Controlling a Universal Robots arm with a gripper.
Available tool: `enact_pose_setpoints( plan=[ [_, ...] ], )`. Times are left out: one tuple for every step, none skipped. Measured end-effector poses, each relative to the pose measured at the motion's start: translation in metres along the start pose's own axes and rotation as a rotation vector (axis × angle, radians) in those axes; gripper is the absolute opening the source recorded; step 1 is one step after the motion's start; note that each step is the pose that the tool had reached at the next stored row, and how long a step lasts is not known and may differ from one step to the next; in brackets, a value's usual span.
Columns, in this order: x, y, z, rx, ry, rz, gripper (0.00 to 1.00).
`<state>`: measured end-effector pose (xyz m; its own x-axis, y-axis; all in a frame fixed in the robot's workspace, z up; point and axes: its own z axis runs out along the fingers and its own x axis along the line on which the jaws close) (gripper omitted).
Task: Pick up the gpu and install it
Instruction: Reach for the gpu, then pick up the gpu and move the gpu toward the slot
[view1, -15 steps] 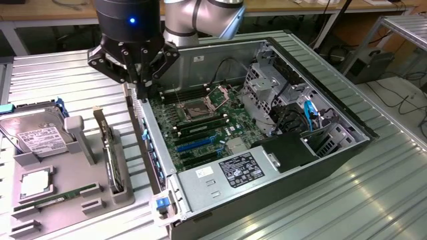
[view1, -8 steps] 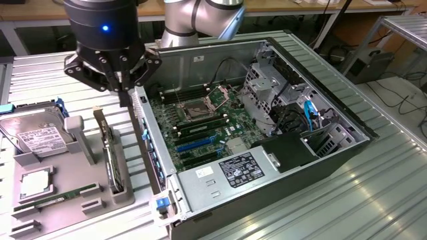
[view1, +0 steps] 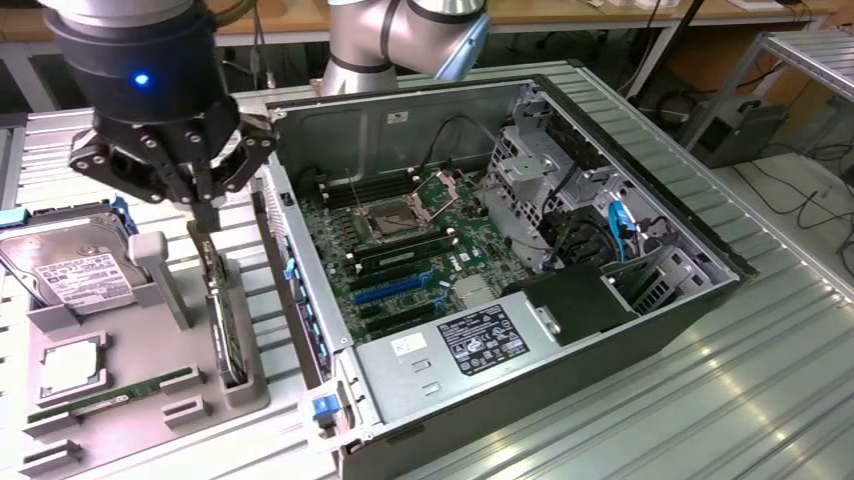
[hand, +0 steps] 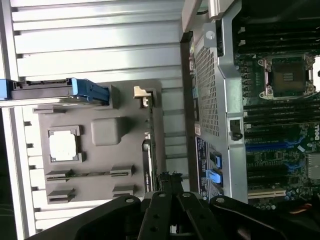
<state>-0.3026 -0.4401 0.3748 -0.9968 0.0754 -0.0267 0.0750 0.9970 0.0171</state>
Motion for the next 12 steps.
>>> enact_pose_setpoints(
  plan=[
    [0.005,-0.0004,0.0016,0.0001,0.0001,0.000,0.11],
    [0.009,-0.0008,0.0032,0.0001,0.0002,0.000,0.11],
    [0.014,-0.0017,0.0054,0.0000,0.0001,0.000,0.11],
    [0.018,-0.0025,0.0072,0.0000,0.0002,0.000,0.11],
    [0.020,-0.0035,0.0109,0.0000,0.0003,0.000,0.11],
    [0.021,-0.0035,0.0115,0.0006,0.0009,0.000,0.11],
    [0.021,-0.0035,0.0115,0.0006,0.0009,0.000,0.11],
    [0.021,-0.0035,0.0115,0.0006,0.0009,0.000,0.11],
    [0.021,-0.0035,0.0116,0.0006,0.0008,0.000,0.11],
    [0.021,-0.0035,0.0116,0.0006,0.0008,0.000,0.11],
    [0.021,-0.0035,0.0116,0.0006,0.0008,0.000,0.11],
    [0.021,-0.0035,0.0115,0.0006,0.0008,0.000,0.11]
  ],
)
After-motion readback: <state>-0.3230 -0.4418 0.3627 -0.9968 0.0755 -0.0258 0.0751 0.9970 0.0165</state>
